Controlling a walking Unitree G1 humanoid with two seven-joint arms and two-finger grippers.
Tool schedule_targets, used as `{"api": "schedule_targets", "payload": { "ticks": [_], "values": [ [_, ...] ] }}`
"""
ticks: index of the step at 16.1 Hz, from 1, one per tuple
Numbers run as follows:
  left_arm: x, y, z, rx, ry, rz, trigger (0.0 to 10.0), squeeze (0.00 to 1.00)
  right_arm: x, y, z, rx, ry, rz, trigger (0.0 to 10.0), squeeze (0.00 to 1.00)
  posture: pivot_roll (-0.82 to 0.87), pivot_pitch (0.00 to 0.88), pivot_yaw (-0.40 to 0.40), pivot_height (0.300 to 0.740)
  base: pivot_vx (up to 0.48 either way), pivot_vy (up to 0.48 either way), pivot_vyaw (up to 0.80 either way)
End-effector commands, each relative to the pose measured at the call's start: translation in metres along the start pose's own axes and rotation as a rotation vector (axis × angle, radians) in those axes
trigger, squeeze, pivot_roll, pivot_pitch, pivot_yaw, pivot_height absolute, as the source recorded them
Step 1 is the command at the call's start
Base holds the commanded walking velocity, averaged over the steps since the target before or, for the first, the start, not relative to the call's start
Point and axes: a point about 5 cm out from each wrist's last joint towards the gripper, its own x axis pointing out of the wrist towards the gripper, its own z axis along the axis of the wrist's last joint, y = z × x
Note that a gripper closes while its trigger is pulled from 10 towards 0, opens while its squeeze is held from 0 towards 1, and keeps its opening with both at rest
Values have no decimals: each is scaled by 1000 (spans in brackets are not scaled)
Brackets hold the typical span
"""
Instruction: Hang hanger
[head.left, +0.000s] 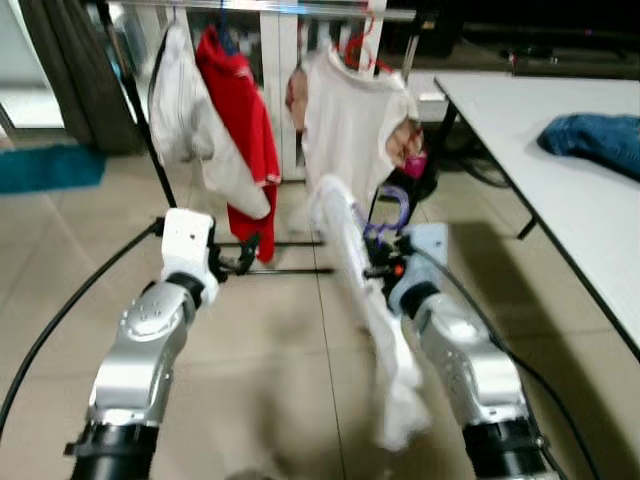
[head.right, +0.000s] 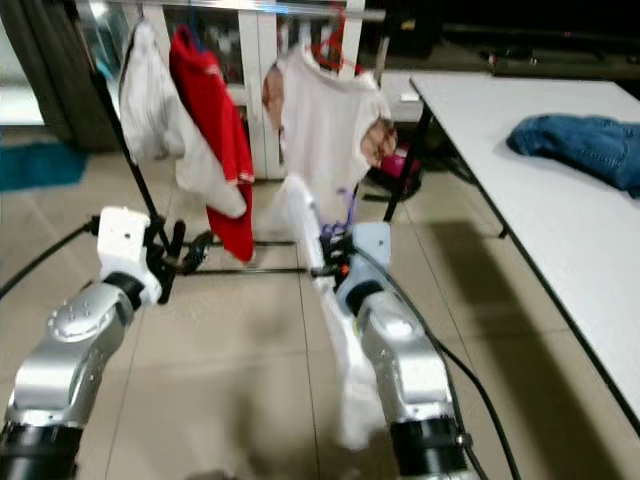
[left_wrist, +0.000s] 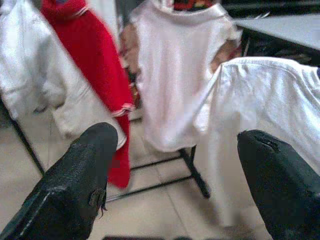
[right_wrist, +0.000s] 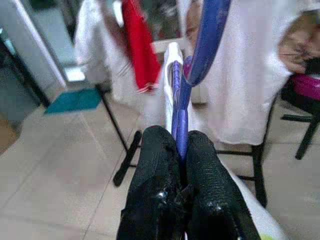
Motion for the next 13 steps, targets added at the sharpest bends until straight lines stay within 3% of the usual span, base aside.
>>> {"api": "schedule_targets", "payload": {
  "ticks": [1,4,7,13],
  "values": [
    [0,-2,3,3,2,-8,10000,0,0,-4,5,17,-19,-16,10000,0,-22,49,-32,740,326,0,0],
    [0,-4,4,-3,3,-12,10000,0,-1,-2,4,26,-8,-11,10000,0,-24,53,-29,740,326,0,0],
    [2,-4,5,-9,4,-13,10000,0,-1,-4,10,-72,-64,-41,10000,0,-30,55,-21,740,326,0,0],
    [-2,-4,4,-12,-2,-31,10000,0,-6,-8,12,-67,-83,-59,10000,0,-37,34,-4,740,328,0,0]
  ]
}}
